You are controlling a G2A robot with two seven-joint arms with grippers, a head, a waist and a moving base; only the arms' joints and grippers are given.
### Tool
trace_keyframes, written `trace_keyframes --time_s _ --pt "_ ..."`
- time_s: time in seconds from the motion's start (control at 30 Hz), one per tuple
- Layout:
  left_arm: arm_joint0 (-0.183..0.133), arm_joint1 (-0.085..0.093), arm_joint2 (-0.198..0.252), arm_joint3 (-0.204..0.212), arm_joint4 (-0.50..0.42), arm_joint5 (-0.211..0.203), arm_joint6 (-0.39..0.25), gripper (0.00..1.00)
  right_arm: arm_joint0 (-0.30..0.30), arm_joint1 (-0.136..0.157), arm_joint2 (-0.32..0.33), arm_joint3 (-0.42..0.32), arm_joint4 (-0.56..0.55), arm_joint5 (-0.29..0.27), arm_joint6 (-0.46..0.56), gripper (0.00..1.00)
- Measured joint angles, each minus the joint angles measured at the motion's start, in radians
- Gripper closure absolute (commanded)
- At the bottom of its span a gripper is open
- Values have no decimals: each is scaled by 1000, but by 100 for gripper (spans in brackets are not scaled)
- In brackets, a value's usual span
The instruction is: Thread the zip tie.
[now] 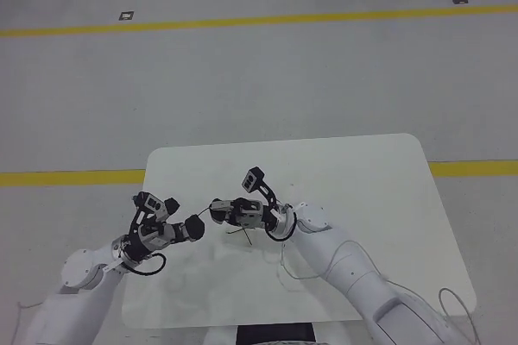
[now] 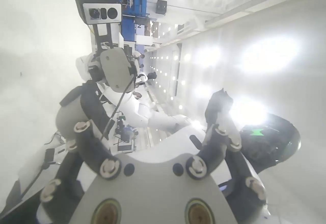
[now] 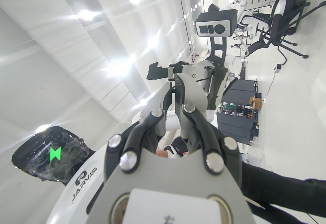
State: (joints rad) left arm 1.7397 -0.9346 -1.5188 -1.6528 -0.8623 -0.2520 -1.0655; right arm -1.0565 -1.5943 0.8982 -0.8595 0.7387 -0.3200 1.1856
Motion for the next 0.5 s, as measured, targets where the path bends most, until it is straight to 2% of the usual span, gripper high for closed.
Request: trace_keyframes --time_s 0.1,0.27,0.5 --pt "-5 -2 11 -8 8 14 18 0 -19 4 0 -34 -17 11 -32 100" --pt "-8 -3 16 -5 16 30 7 0 -44 14 20 -88 -7 6 -28 100" --pt "-7 -5 19 -4 3 39 -5 0 -59 20 20 -123 -20 26 -35 100"
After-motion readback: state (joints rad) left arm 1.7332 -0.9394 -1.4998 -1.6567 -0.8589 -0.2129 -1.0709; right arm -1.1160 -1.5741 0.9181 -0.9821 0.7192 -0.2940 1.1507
